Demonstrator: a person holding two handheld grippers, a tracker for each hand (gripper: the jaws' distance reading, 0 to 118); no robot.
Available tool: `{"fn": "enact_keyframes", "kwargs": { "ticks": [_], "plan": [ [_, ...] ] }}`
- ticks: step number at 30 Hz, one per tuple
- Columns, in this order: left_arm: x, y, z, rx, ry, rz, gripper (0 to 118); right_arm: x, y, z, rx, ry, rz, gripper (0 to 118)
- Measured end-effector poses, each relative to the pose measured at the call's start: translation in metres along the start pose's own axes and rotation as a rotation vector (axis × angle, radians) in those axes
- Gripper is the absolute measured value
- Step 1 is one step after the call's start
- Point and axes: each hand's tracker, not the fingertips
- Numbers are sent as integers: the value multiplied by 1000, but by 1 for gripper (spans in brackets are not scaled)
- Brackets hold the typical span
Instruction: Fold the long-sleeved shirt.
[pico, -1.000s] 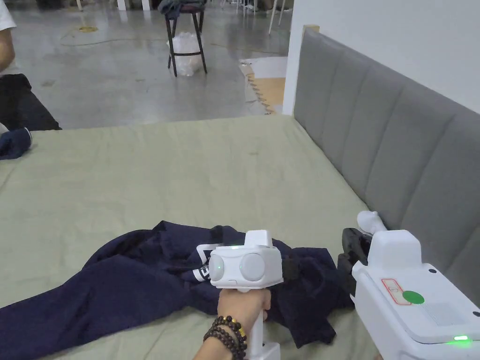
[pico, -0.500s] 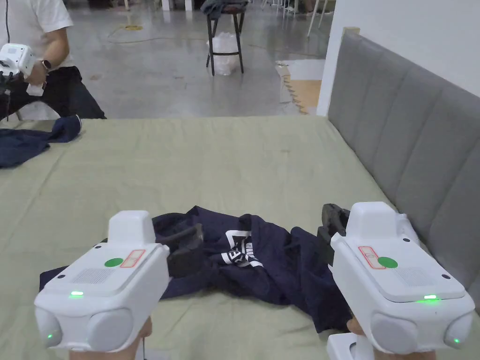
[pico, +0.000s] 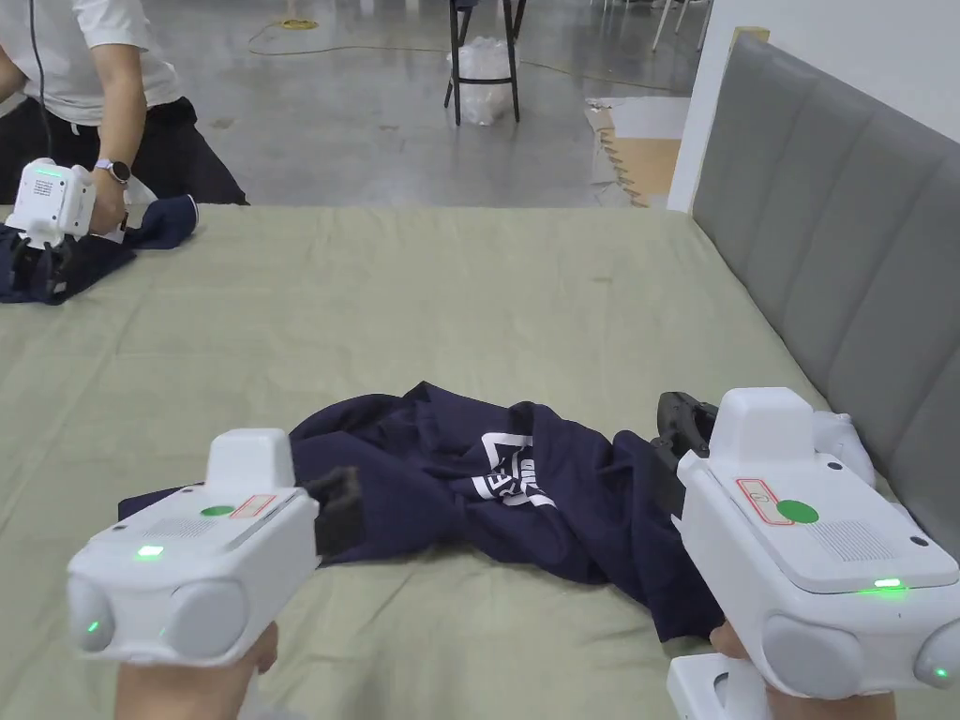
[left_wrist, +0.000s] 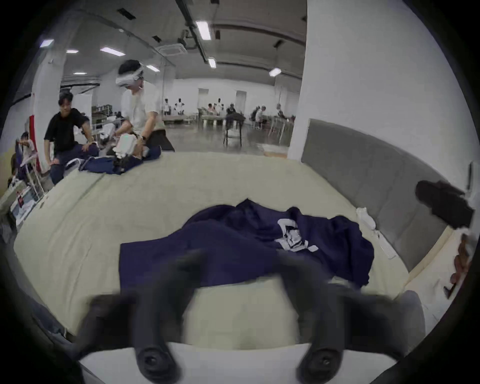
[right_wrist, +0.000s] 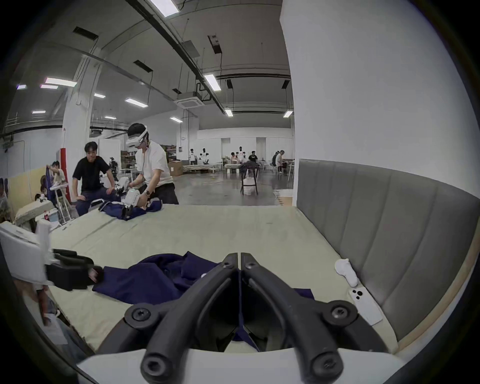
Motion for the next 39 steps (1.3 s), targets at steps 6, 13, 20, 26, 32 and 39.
{"fn": "enact_keyframes", "kwargs": {
  "ticks": [6,13,20,26,32,39],
  "plan": [
    [21,12,-124,-257,-48,-33,94,22,-9,-10,-44,-55,-26,1],
    [50,-14,-245,-423,-3,-82,87,73,-14,-32,-152,-166,-8,6],
    [52,-18,-206,-335,-63,-36,15,133,-24,-131,-348,-187,32,83],
    [45,-22,-175,-301,-87,-56,15,173,-79,-240,-686,-116,41,88],
    [44,-19,-176,-304,-93,-55,15,172,-126,-280,-794,-36,-30,14],
    [24,24,-139,-157,-83,13,15,164,-35,-233,-535,22,22,5]
  ]
}}
